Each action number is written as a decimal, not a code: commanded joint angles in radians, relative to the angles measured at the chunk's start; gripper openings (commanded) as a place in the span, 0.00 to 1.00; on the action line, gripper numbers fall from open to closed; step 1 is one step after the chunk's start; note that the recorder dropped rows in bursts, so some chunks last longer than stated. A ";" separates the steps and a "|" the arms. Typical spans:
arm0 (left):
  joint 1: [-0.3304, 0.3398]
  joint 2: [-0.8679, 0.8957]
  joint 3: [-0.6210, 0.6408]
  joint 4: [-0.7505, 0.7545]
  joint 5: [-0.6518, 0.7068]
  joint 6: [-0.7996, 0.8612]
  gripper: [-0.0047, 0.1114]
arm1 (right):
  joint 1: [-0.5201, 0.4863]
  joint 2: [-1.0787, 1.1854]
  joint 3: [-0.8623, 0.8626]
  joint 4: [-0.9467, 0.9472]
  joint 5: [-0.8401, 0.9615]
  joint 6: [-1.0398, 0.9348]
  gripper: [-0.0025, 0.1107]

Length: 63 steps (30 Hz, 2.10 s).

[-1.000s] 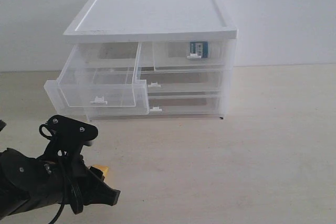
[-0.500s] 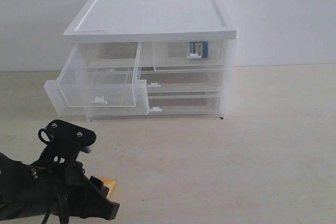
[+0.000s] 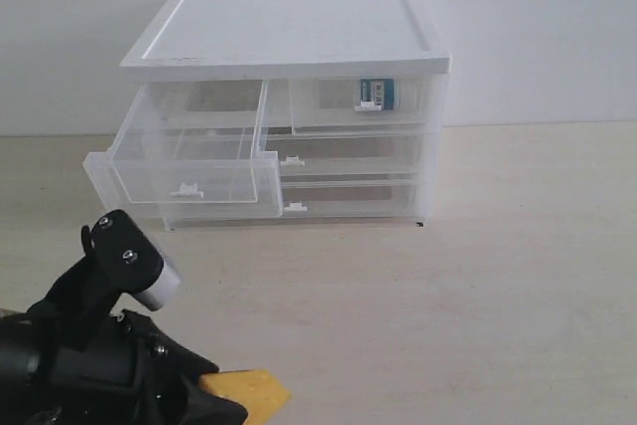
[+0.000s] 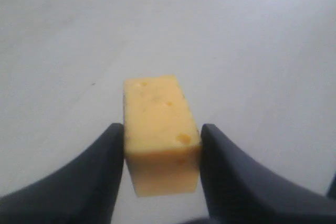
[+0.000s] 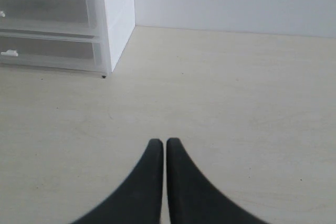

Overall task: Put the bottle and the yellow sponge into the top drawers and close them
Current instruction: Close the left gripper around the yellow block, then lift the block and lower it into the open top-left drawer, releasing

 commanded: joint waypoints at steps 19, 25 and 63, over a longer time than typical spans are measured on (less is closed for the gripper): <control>0.140 -0.143 -0.436 0.409 0.175 -0.209 0.08 | 0.001 -0.006 -0.001 0.002 -0.009 0.001 0.02; 0.258 -0.051 -0.480 0.441 0.160 -0.214 0.08 | 0.001 -0.006 -0.001 0.002 -0.009 0.003 0.02; 0.320 0.310 -0.541 0.439 -0.190 -0.453 0.08 | 0.001 -0.006 -0.001 0.002 -0.009 0.001 0.02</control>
